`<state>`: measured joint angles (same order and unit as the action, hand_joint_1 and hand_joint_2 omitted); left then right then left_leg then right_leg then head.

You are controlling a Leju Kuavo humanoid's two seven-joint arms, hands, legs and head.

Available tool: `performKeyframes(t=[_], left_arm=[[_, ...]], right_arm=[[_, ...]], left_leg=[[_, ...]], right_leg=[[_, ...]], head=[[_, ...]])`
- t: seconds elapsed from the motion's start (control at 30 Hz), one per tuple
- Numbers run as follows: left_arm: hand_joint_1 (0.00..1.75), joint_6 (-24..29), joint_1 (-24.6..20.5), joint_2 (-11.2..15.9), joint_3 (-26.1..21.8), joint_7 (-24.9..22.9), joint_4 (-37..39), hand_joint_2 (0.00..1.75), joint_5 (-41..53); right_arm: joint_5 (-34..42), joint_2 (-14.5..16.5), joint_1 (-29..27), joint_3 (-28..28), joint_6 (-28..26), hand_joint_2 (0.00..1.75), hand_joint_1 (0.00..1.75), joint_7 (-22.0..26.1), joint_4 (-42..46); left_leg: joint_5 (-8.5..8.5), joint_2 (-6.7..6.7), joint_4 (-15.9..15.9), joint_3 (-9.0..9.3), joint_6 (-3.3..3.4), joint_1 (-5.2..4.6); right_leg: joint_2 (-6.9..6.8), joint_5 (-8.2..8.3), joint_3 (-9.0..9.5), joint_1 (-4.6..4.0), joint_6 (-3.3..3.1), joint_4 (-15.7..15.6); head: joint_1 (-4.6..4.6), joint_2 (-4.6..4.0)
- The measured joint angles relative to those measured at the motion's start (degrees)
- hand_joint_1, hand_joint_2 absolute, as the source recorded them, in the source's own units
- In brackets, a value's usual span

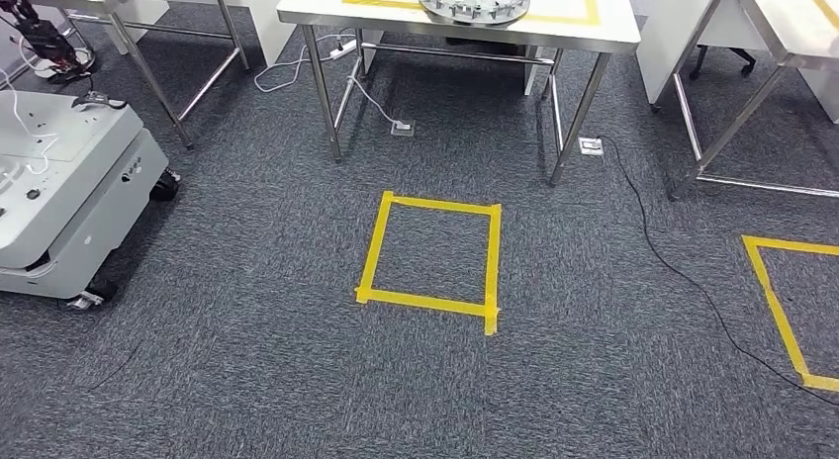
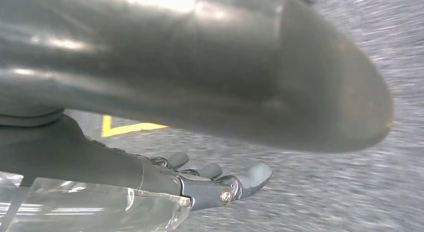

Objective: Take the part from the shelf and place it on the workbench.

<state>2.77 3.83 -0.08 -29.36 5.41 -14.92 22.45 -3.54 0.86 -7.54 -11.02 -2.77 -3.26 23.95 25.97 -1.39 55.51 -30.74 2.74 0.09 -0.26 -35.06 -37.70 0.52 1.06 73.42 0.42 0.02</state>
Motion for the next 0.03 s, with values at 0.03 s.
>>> performKeyframes(t=[0.03], left_arm=[[0.00,-0.07,-0.06,0.00,0.62,-0.12,-0.46,0.00,-0.50]], right_arm=[[0.06,-0.02,-0.36,0.19,0.02,0.00,0.00,0.05,-0.27]], left_leg=[[-0.03,-0.26,0.02,-0.02,-0.03,0.00]], right_leg=[[0.03,0.16,0.08,0.01,0.21,0.02]], head=[[-0.01,0.00]])
